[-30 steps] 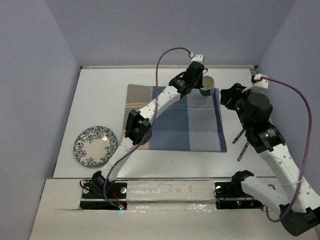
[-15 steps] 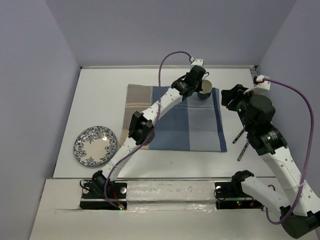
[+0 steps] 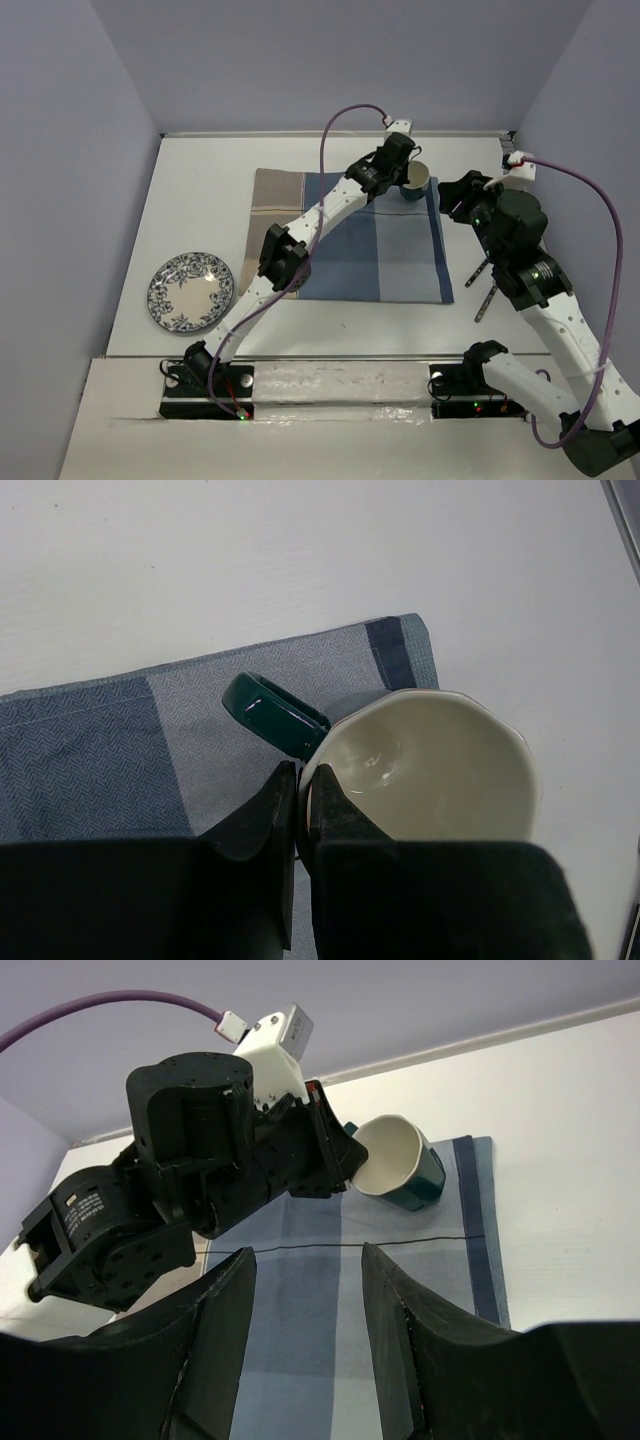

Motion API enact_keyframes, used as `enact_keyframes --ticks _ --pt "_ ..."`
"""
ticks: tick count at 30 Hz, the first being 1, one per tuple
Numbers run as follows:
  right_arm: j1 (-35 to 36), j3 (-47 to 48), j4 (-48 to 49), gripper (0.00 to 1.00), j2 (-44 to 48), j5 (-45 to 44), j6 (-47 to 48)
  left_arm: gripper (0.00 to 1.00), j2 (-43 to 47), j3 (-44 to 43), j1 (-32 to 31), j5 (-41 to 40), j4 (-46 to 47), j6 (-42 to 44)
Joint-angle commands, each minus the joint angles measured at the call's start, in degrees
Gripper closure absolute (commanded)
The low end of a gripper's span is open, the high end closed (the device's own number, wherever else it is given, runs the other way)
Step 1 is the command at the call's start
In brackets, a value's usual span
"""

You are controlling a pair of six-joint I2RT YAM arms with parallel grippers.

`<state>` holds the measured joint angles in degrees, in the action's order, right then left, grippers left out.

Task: Set the dinner table for one person

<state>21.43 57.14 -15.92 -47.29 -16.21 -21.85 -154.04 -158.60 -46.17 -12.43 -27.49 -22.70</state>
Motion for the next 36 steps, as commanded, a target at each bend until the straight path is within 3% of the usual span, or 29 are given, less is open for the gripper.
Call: enact_keyframes --ticks 1,13,16,22,32,36 --pt "-0.25 -0.28 2.65 0.48 0.53 1.00 -0.13 1.00 1.11 -2.76 -0.41 -0.05 7.88 -1.47" --pt "-0.25 -1.07 3.53 0.48 0.79 1.97 -0.83 0.98 -0.56 -2.59 -0.41 -0.23 8.06 -2.09" --pt "-0.25 -1.16 3.97 0.49 0.53 2.32 -1.01 0.91 -0.48 -2.67 -0.41 -0.84 7.97 -2.26" --pt "-0.25 -1.25 4.41 0.49 0.18 2.50 -0.92 0.61 -0.56 -2.67 -0.41 -0.93 8.76 -2.44" --pt "-0.25 -1.16 4.50 0.49 1.06 2.58 -0.21 0.40 -0.12 -3.81 -0.41 -0.93 8.59 -2.53" --pt "-0.25 -1.07 4.41 0.49 2.28 3.28 0.14 0.16 -0.12 -11.18 -0.32 -2.42 5.69 -0.43"
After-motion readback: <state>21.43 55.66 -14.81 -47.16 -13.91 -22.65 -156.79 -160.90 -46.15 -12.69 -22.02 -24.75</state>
